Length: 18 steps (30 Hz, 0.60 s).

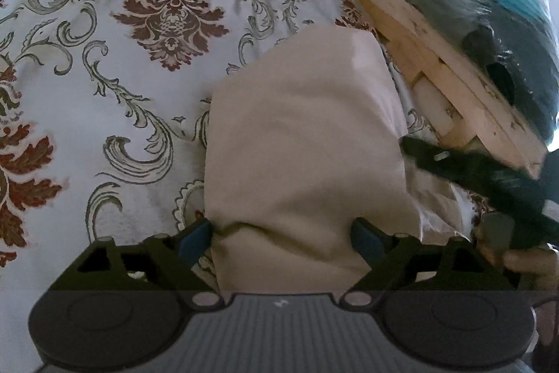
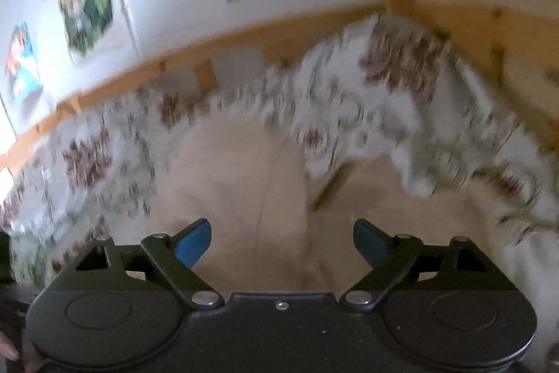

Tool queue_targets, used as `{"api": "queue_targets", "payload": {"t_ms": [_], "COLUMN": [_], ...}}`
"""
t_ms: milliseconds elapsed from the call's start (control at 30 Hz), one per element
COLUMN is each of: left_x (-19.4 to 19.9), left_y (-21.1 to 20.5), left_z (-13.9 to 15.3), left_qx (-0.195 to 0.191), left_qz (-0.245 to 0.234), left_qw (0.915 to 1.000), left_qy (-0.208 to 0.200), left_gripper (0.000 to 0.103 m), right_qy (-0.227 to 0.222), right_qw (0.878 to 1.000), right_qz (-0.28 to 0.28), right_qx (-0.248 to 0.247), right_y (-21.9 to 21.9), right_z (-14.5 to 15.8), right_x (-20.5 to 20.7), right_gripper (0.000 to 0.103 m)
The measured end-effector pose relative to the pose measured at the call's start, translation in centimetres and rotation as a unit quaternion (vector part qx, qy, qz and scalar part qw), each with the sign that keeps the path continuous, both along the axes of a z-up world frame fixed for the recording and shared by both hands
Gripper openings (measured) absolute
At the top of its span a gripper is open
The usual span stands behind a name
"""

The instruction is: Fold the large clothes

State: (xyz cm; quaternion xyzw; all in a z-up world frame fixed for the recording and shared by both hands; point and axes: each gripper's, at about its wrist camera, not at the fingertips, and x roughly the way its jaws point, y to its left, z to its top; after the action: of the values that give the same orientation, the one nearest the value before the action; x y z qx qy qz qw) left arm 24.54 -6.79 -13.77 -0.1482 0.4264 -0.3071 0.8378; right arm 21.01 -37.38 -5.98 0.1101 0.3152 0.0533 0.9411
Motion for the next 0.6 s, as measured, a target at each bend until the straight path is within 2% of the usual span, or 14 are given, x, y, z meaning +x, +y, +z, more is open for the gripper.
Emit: {"api": "queue_targets", "payload": {"t_ms": [67, 100, 167, 233, 300, 333, 433, 533, 600], "left_x": [0.1, 0.0, -0.1, -0.2, -0.3, -0.4, -0.3, 0.5, 1.0], "left_y": [0.0, -0.1, -0.1, 0.1, 0.7, 0.9, 1.2, -0.1, -0.7], "left_z": [0.0, 0.0, 0.3, 0.6, 1.2, 1.5, 1.9, 0.6, -0.4], "left_qx": [0.0, 0.001, 0.001, -0.007, -0.026, -0.035, -0.04, -0.013, -0.02], "left_qz": [0.001, -0.001, -0.003, -0.001, 0.011, 0.018, 0.038, 0.025, 0.014], "left_qw": [1.0, 1.0, 1.0, 1.0, 0.9996, 0.9992, 0.9983, 0.9996, 0.9996], "left_qy": [0.005, 0.004, 0.003, 0.004, -0.003, -0.01, -0.021, -0.002, 0.012], "left_gripper": [0.092, 0.093, 0.094, 0.094, 0.094, 0.095, 0.097, 0.097, 0.097], "right_qy": [0.023, 0.035, 0.036, 0.018, 0.0, -0.003, 0.022, 0.065, 0.079], "right_qw": [1.0, 0.999, 0.999, 0.995, 0.985, 0.981, 0.976, 0.971, 0.969], "right_qz": [0.012, 0.012, 0.003, -0.001, -0.023, -0.037, -0.069, -0.068, -0.063], "right_qx": [0.008, 0.009, -0.018, -0.094, -0.174, -0.191, -0.204, -0.222, -0.227], "right_y": [0.3, 0.5, 1.1, 2.4, 3.2, 3.0, 1.2, 1.1, 1.6], "right_z": [-1.1, -1.3, -1.2, -0.4, 0.6, 1.1, 0.1, -2.6, -3.9], "right_x": [0.7, 0.9, 0.3, -0.5, -1.9, -2.4, -2.2, -0.6, 0.3], "right_gripper": [0.048, 0.002, 0.0, 0.0, 0.0, 0.0, 0.0, 0.0, 0.0]}}
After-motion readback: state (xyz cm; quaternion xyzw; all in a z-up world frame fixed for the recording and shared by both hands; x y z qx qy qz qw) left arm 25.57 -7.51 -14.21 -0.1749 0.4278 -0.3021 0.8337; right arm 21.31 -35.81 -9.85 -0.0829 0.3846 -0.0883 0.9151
